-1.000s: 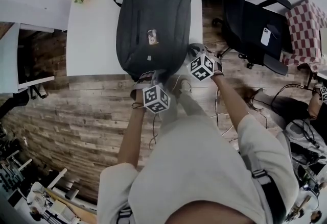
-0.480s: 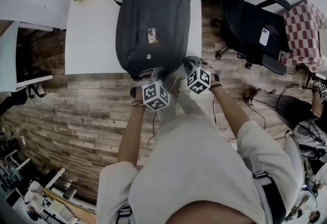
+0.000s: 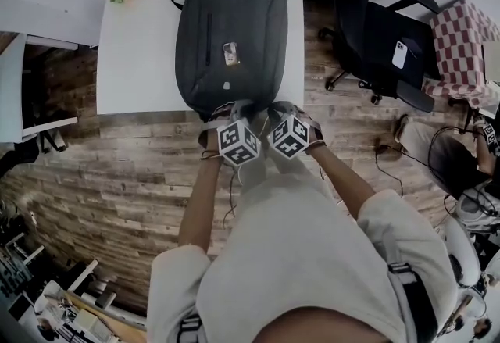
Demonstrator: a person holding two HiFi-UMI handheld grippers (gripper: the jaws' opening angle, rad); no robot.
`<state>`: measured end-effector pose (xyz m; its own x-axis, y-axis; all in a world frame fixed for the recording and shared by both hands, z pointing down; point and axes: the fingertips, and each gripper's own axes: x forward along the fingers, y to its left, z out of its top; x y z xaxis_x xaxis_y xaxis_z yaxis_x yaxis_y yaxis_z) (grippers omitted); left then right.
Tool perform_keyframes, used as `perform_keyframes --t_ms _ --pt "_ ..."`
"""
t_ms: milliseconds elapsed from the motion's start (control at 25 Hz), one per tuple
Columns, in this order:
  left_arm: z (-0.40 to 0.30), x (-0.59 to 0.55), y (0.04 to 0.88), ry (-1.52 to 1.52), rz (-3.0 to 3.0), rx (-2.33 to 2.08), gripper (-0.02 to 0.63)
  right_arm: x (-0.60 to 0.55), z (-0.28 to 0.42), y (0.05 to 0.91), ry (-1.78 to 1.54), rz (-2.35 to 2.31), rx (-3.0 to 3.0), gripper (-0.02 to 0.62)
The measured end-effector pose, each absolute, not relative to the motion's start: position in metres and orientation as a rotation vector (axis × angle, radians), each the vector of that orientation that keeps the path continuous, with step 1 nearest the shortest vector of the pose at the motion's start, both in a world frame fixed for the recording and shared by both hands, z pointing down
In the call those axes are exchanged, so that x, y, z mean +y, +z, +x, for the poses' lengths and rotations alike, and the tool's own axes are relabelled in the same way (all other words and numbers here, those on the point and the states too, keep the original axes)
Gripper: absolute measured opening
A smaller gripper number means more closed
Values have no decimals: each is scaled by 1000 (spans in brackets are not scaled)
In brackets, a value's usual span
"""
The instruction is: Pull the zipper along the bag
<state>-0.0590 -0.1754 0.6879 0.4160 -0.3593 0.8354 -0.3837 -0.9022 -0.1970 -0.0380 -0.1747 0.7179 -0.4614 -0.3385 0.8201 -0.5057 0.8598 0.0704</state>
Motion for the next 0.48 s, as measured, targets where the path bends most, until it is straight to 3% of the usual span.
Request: perform_keyframes --t_ms 480 --pt "-58 -170 687 1510 2616 -631 87 -155 -66 715 294 639 -2092 25"
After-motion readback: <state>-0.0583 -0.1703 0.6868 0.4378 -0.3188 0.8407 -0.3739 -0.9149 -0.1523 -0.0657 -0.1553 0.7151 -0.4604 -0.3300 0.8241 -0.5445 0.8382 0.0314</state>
